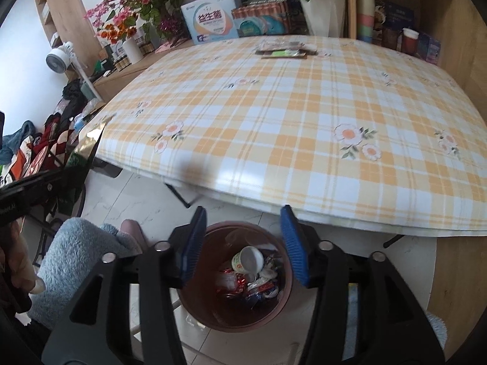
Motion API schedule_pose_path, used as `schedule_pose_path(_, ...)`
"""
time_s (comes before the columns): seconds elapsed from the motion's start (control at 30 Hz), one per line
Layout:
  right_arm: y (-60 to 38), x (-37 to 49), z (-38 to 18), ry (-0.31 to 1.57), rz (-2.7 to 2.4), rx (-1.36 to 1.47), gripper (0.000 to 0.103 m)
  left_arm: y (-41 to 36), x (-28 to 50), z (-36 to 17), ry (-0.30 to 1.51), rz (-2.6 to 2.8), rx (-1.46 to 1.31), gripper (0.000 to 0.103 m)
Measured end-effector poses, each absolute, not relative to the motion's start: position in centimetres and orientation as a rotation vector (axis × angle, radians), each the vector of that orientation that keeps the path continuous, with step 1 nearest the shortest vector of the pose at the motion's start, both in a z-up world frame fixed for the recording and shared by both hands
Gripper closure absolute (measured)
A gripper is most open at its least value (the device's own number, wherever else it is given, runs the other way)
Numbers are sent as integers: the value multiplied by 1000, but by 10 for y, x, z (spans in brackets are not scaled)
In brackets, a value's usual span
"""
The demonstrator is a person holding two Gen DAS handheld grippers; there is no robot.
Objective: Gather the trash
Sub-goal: 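Open the left tool over the bin and drop the sachet, then reach the right tool to the flower-printed plastic bag and grasp it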
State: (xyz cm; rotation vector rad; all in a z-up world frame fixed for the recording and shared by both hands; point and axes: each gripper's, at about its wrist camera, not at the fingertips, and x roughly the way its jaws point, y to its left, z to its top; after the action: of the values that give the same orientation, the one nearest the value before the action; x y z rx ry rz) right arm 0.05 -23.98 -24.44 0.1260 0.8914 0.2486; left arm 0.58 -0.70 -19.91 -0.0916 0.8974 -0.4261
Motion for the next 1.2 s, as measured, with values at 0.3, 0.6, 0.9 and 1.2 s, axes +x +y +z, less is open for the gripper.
schedule_pose_path(0.3, -271, -8, -201, 703, 99, 163, 6, -21, 0, -197, 899, -466, -52, 79)
schedule_pose_path(0.6, -285, -16, -178, 605, 59, 166, 6, -34, -3, -204, 940, -514, -31, 79)
schedule_pose_path(0.9, -287, -17, -179, 608, 51, 172, 6, -47, -7, -204, 937, -580, -36, 51)
schedule_pose_path(1.2, -292, -18, -183, 620, 31, 173, 6, -28, 0, -196, 872, -462, -59, 18)
